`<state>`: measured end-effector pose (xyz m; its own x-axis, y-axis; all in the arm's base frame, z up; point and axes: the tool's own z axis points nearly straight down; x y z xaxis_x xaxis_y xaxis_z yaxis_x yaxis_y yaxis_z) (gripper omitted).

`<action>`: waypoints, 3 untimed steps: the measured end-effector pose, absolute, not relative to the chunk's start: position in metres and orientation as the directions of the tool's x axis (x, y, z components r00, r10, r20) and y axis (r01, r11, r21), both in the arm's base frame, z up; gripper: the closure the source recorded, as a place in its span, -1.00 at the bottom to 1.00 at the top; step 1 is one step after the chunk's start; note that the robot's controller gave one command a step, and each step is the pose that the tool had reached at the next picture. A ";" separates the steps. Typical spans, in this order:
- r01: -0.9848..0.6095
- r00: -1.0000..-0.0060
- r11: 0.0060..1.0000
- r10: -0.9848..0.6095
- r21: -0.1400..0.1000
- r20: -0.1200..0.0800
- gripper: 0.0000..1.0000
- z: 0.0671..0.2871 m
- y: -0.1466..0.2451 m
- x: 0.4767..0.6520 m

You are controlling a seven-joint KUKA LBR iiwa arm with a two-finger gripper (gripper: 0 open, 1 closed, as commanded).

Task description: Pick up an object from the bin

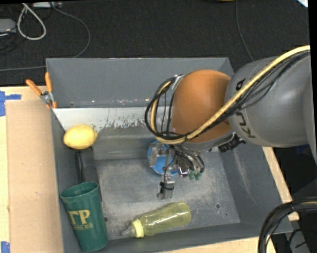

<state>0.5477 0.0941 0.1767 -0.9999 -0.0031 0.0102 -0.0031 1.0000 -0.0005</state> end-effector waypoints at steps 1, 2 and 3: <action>0.002 -1.000 1.000 0.002 0.000 0.003 -1.00 0.181 0.093 0.549; -0.288 -0.958 0.958 -0.288 0.000 -0.016 -1.00 0.079 0.109 0.479; -0.187 -0.982 0.982 -0.187 0.000 -0.002 -1.00 0.144 0.083 0.473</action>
Offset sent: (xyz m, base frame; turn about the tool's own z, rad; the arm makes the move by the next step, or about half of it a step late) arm -0.0784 0.0156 -0.1067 -0.3042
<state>0.4732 0.0827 0.1443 -0.9823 -0.1870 -0.0024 -0.1870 0.9824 0.0004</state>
